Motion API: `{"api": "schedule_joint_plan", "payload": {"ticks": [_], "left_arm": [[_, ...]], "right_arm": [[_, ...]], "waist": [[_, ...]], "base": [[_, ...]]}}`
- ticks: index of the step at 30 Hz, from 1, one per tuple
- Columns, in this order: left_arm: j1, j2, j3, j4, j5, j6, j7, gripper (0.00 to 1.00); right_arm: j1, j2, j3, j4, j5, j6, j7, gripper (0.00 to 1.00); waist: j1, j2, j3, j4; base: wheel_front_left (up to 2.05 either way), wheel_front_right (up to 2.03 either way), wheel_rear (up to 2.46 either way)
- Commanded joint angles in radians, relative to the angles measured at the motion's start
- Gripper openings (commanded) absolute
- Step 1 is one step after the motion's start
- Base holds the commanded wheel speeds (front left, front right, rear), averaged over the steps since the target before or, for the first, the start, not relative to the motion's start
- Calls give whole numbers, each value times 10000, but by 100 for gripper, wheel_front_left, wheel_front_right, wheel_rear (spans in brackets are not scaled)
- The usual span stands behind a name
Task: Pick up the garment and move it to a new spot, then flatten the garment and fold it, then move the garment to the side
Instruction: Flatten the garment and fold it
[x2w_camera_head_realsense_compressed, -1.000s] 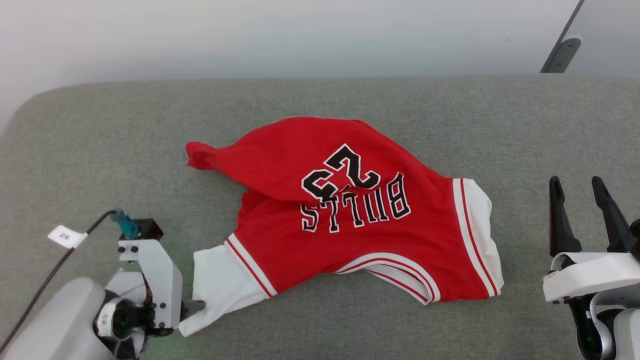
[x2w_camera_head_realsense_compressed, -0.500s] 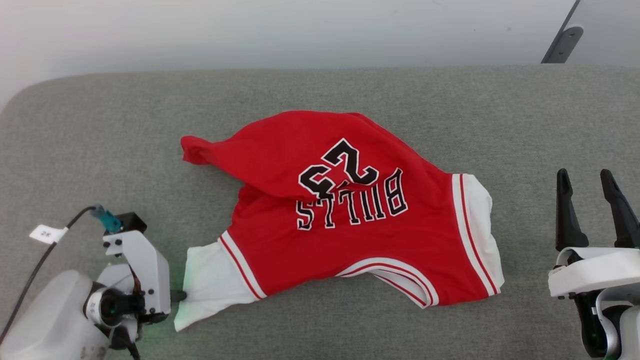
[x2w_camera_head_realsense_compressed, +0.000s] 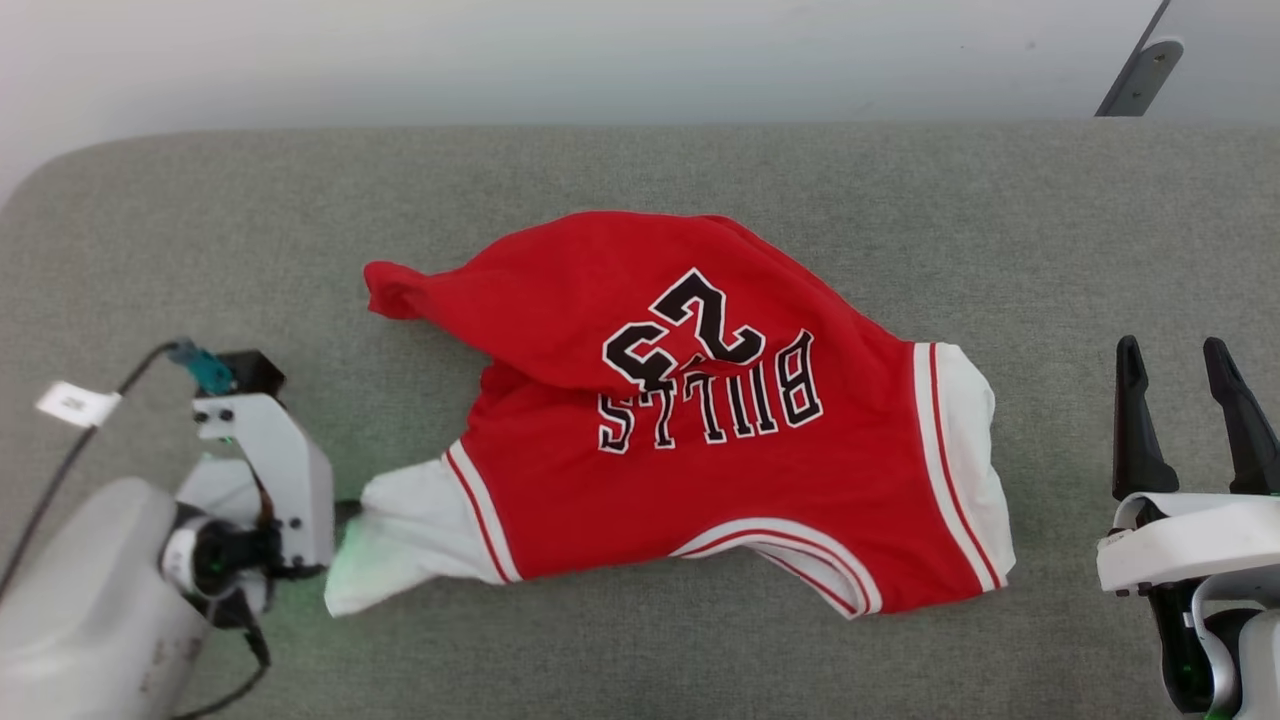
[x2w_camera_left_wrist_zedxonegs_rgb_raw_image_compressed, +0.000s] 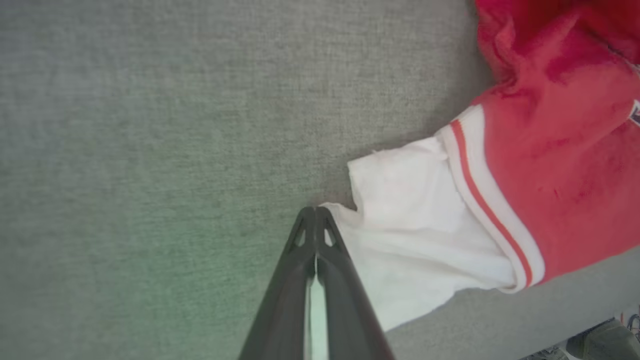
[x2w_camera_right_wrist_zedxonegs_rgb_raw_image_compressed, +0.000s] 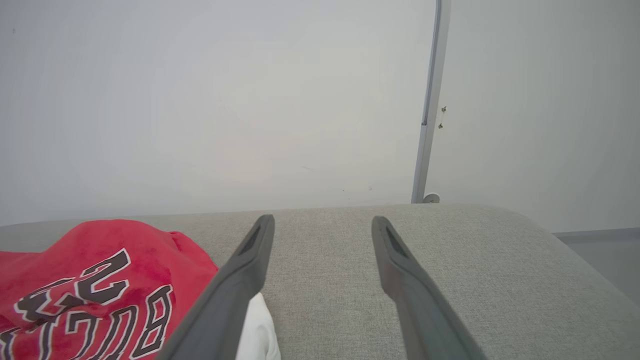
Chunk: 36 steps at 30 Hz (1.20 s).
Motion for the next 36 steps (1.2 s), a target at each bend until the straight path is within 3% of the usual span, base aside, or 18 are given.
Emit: {"api": "schedule_joint_plan", "payload": {"ticks": [1,13,25,26,30,31,36], "left_arm": [[-167,141,31,-8,97,-8,-68,0],[-898,1179,-80,685,996,31,-586,0],[-1083,909,-152,1323,876,-211,-777,0],[-1103,897,-164,1322,878,-238,-785,6],[-1097,858,-192,1306,814,-216,-709,92],[-1087,871,-205,1275,820,-210,-643,100],[-1023,897,-213,1099,691,-88,-344,100]], "right_arm": [[-122,5,14,27,31,-18,-61,100],[-243,43,163,84,44,-18,-127,100],[-176,94,39,186,22,-18,-185,100],[-152,99,23,190,19,-18,-192,100],[-46,121,1,217,11,-18,-204,100],[-19,125,3,224,8,-18,-202,100],[49,142,5,214,-3,-18,-198,100]], "waist": [[0,0,35,-16],[0,0,339,-321],[0,0,367,-405],[0,0,344,-392],[0,0,230,-313],[0,0,203,-295],[0,0,98,-221]], "base": [[0,0,0],[0,0,0],[0,0,0],[0,0,0],[0,0,0],[0,0,0],[0,0,0]]}}
